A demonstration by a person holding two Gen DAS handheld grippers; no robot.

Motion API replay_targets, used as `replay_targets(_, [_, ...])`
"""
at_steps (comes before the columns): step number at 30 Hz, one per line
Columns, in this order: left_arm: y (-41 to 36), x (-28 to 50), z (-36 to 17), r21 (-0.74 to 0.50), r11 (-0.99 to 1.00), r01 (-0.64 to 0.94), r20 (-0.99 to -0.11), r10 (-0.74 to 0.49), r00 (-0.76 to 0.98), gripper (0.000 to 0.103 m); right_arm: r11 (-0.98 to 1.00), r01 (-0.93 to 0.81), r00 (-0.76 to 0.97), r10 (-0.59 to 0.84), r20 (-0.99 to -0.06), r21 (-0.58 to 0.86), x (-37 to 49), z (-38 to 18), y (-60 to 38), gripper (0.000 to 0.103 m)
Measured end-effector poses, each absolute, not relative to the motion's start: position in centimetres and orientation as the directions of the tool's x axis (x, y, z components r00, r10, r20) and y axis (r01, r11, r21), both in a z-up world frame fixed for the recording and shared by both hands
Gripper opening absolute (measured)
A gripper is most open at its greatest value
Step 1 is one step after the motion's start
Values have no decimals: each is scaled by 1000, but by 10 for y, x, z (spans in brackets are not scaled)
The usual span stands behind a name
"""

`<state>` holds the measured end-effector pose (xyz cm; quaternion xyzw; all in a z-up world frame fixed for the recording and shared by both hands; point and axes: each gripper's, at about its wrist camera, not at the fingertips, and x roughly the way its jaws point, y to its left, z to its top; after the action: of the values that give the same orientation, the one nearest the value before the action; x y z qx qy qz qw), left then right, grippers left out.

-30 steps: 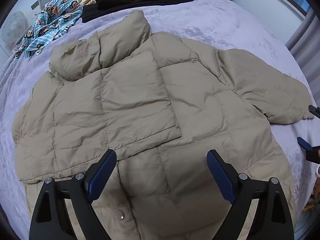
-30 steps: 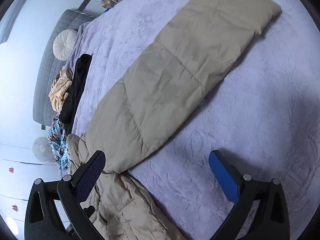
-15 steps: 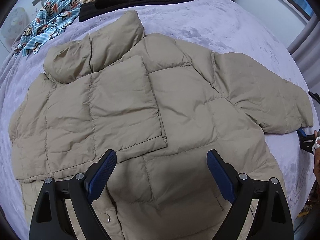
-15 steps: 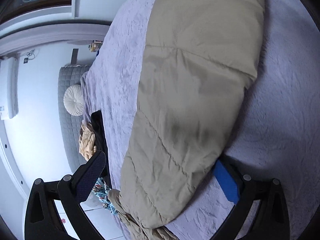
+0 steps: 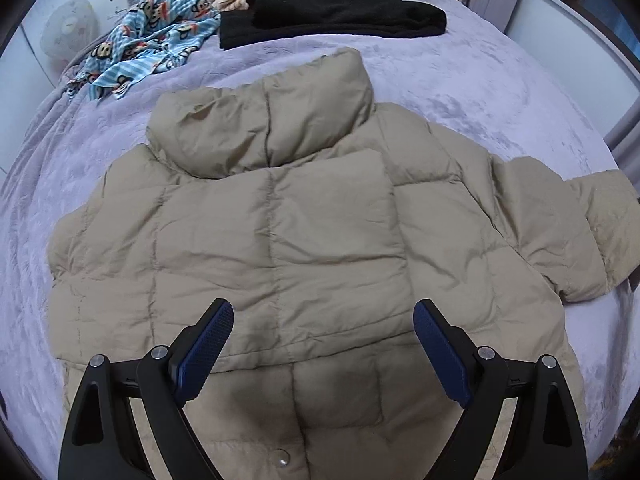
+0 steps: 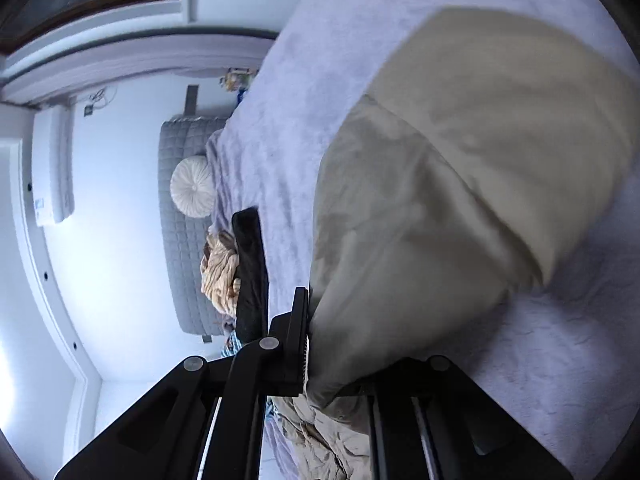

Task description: Fold large clothes

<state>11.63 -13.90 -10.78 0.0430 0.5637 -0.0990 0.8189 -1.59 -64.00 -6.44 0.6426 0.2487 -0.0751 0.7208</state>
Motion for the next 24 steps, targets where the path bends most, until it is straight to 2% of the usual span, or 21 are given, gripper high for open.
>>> replay_targets(6, [-101, 129, -103, -25, 989, 148, -924, -79, 374, 92, 468, 271, 810, 361, -463, 841, 67, -1, -560, 9])
replay_targets(12, [-54, 135, -104, -22, 997, 67, -922, -46, 383, 92, 721, 26, 679, 496, -541, 693, 129, 29, -422, 9])
replay_targets(18, [-10, 134, -118, -12, 1000, 0, -929, -11, 370, 92, 804, -83, 478, 551, -684, 589, 148, -29, -297, 9])
replay_targets(24, [16, 133, -131, -14, 1000, -18, -931, -6, 364, 92, 845, -13, 352, 505, -788, 535, 123, -98, -266, 9])
